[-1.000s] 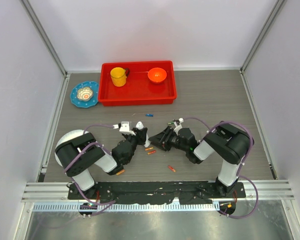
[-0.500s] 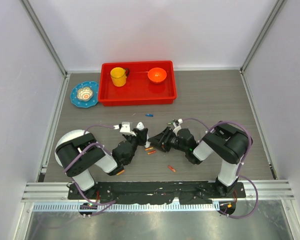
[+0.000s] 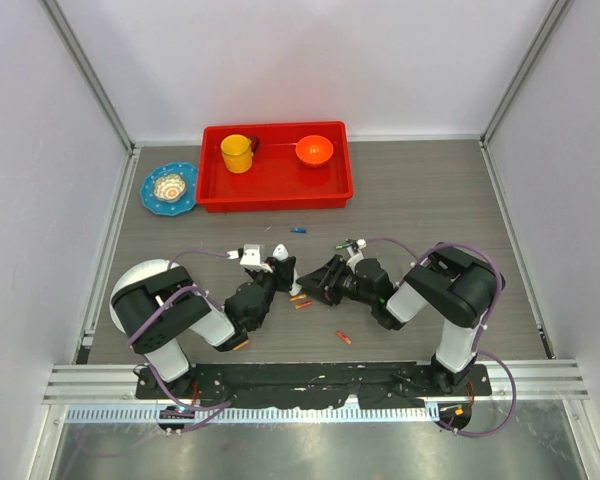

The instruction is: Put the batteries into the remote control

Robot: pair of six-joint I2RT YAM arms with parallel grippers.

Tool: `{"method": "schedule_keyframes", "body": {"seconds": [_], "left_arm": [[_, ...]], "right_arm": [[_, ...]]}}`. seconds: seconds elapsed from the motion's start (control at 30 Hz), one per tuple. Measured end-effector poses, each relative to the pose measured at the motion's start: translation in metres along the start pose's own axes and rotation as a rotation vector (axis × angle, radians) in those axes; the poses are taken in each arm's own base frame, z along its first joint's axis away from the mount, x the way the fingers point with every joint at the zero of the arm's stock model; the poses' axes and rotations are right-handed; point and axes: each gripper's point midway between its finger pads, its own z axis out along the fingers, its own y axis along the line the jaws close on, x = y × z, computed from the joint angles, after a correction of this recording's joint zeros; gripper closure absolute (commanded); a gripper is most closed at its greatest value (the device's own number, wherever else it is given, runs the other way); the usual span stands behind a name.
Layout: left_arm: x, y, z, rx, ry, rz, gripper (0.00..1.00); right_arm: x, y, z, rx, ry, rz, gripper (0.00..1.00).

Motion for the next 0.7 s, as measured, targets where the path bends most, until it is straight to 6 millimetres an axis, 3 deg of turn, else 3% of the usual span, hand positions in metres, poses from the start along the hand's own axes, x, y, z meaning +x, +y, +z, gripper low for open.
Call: {"method": "schedule_keyframes", "body": {"seconds": [0.7], "left_arm": [[0.0015,-0.0027,0.0001,0.003,0.001,0.003,1.00]], "right_arm": [[0.0001,-0.0060,0.0034,0.012,0.002,0.007,0.63]]}}
